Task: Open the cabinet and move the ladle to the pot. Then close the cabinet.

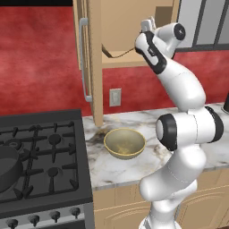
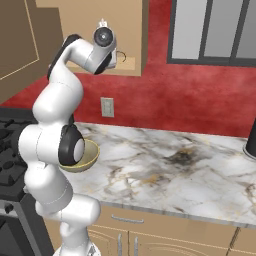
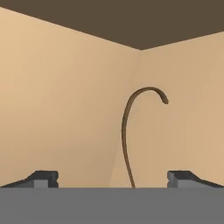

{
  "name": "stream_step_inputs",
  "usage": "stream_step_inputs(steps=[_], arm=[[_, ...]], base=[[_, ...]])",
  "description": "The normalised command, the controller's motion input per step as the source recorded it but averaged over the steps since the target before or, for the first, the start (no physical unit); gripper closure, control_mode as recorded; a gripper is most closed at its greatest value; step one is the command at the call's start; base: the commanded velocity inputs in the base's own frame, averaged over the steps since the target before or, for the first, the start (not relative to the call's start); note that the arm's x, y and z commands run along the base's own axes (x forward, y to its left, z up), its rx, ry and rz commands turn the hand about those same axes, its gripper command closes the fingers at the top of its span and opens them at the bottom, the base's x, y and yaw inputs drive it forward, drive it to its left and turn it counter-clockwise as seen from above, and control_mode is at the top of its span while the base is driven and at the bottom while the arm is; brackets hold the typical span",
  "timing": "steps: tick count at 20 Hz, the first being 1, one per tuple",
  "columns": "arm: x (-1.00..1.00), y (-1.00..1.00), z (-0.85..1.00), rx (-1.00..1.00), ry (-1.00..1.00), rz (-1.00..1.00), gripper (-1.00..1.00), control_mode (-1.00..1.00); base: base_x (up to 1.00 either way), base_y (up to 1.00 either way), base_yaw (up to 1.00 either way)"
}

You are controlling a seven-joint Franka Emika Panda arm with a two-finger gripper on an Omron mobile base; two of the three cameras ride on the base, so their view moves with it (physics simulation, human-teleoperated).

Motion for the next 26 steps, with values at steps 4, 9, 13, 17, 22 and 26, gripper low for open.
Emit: stream_step_inputs(steps=[4, 9, 13, 17, 22, 26], arm=[[0.01, -0.05, -0.04, 0.00, 0.06, -0.04, -1.00, -1.00], [0.02, -0.07, -0.10, 0.00, 0.08, -0.03, -1.00, -1.00], [0.20, -0.05, -0.11, 0.00, 0.06, -0.02, -1.00, -1.00], [0.41, -0.02, -0.08, 0.00, 0.05, 0.00, -1.00, -1.00], [0.44, -0.02, -0.01, 0.01, 0.03, 0.00, -1.00, -1.00], [0.35, -0.05, 0.00, 0.01, 0.00, 0.00, -1.00, -1.00]], base=[[0.00, 0.00, 0.00], [0.00, 0.00, 0.00], [0.00, 0.00, 0.00], [0.00, 0.00, 0.00], [0.00, 0.00, 0.00], [0.00, 0.00, 0.00]])
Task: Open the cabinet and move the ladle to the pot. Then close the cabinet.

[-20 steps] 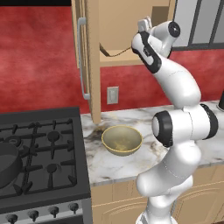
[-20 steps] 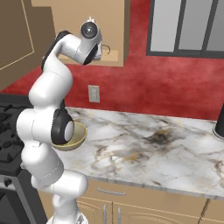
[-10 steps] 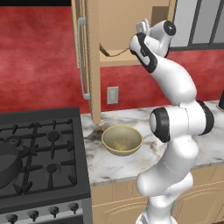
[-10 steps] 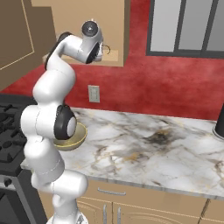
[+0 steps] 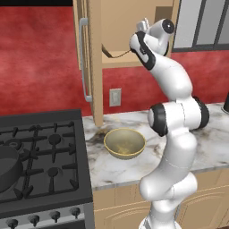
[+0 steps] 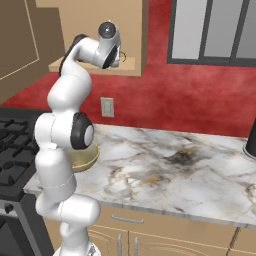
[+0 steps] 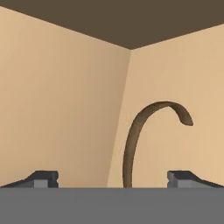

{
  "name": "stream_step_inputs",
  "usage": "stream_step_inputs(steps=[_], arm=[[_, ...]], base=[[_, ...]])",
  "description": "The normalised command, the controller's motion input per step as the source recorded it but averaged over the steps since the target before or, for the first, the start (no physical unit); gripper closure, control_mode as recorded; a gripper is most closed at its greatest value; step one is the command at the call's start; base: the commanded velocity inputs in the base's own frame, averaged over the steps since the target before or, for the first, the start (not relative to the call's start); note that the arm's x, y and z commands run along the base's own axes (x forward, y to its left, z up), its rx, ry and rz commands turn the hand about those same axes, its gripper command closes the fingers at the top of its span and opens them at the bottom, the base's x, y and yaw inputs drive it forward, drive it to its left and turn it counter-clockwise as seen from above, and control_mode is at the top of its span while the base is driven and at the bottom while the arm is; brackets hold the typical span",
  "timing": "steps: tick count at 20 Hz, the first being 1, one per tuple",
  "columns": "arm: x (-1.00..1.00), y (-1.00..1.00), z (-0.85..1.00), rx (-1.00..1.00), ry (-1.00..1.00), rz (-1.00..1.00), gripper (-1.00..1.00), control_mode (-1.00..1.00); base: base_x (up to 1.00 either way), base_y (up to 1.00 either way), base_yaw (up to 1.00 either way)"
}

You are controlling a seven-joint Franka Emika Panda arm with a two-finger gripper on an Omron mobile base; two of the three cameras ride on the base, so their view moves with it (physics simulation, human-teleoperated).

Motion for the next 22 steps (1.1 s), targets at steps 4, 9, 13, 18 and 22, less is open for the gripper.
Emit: stream_step_inputs(steps=[4, 9, 13, 18, 22], arm=[[0.35, -0.05, 0.00, 0.01, 0.01, 0.00, -1.00, -1.00], [0.34, -0.06, -0.01, 0.00, 0.03, 0.00, -1.00, -1.00], [0.34, -0.06, -0.03, 0.01, 0.03, 0.00, -1.00, -1.00], [0.33, -0.03, -0.03, 0.01, 0.03, 0.00, -1.00, -1.00], [0.26, -0.01, -0.07, 0.01, 0.04, 0.00, -1.00, -1.00]], base=[[0.00, 0.00, 0.00], [0.00, 0.00, 0.00], [0.00, 0.00, 0.00], [0.00, 0.00, 0.00], [0.00, 0.00, 0.00]])
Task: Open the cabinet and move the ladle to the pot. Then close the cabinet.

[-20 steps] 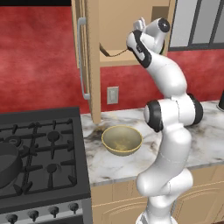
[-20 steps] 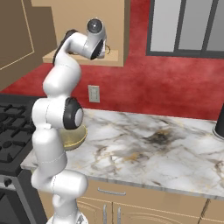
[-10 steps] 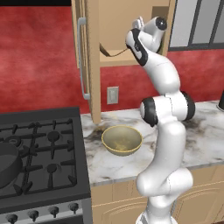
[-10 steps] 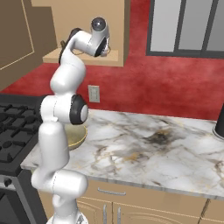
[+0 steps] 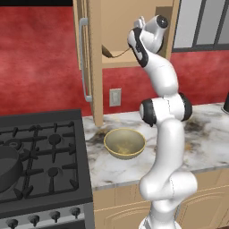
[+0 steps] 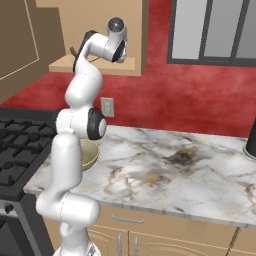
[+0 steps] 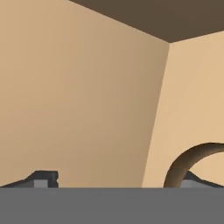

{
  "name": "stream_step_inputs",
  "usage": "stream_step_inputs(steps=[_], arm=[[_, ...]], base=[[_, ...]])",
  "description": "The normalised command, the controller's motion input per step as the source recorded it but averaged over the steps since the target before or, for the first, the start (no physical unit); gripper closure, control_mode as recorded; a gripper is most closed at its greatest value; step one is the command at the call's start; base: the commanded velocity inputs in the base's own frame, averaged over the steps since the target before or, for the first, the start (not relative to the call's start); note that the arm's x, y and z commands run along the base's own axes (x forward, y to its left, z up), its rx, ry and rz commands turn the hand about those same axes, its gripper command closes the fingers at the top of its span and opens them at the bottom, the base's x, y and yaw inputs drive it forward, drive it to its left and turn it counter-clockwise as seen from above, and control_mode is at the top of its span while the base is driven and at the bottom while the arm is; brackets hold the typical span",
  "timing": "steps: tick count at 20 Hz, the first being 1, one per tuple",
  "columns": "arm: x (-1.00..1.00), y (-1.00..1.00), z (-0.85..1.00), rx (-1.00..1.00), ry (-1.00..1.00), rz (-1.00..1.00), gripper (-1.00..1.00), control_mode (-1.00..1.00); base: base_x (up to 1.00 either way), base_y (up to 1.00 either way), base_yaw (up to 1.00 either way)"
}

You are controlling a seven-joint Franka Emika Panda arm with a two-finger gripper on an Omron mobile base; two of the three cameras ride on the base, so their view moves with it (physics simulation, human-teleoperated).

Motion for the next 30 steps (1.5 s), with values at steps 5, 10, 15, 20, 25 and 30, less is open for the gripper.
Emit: stream_step_inputs(steps=[5, 10, 15, 20, 25, 30], arm=[[0.05, 0.00, -0.07, 0.02, 0.05, 0.00, 1.00, -1.00], [-0.02, -0.01, -0.02, 0.02, 0.02, 0.00, 1.00, -1.00], [-0.23, -0.05, -0.01, 0.03, 0.00, 0.00, 1.00, -1.00], [-0.53, -0.04, -0.02, 0.04, 0.00, 0.00, 1.00, -1.00], [-0.68, 0.00, -0.18, 0.03, 0.00, 0.00, 1.00, -1.00], [-0.73, 0.00, -0.45, 0.01, 0.00, 0.00, 1.00, -1.00]], base=[[0.00, 0.00, 0.00], [0.00, 0.00, 0.00], [0.00, 0.00, 0.00], [0.00, 0.00, 0.00], [0.00, 0.00, 0.00], [0.00, 0.00, 0.00]])
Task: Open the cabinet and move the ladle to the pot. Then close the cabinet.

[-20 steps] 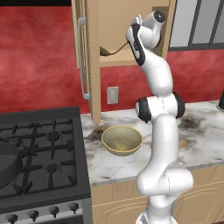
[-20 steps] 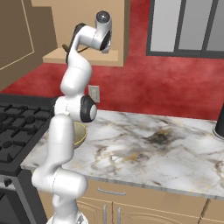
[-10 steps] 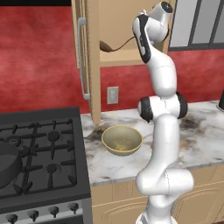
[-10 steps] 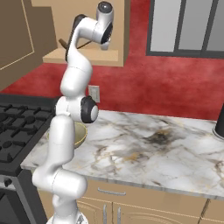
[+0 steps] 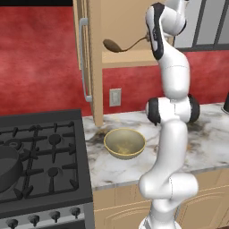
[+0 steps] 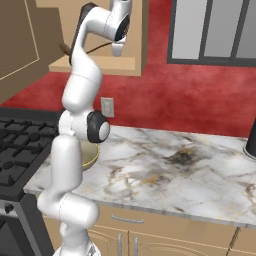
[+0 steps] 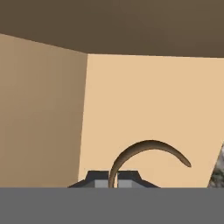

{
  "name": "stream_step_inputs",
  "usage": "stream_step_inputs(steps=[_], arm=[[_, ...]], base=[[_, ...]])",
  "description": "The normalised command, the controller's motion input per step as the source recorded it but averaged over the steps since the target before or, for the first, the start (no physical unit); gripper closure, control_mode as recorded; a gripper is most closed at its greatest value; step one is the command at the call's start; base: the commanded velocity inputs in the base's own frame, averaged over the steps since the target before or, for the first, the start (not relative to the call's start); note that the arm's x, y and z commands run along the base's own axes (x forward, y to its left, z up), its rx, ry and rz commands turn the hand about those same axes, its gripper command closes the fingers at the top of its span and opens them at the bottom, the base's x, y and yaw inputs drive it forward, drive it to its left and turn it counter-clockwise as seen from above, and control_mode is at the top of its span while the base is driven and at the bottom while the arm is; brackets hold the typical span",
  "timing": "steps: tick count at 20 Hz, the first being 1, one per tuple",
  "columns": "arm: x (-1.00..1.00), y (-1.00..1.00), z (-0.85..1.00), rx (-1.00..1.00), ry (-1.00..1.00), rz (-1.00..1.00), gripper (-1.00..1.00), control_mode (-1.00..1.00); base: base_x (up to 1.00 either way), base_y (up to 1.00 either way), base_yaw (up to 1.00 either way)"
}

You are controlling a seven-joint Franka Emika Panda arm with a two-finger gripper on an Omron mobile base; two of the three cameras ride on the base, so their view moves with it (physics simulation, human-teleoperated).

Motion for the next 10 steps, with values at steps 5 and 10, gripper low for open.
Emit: stream_step_inputs(steps=[5, 10], arm=[[-0.90, 0.00, -0.56, 0.00, -0.04, 0.00, 1.00, -1.00], [-1.00, 0.00, -0.51, 0.00, -0.16, 0.00, 1.00, -1.00]], base=[[0.00, 0.00, 0.00], [0.00, 0.00, 0.00]])
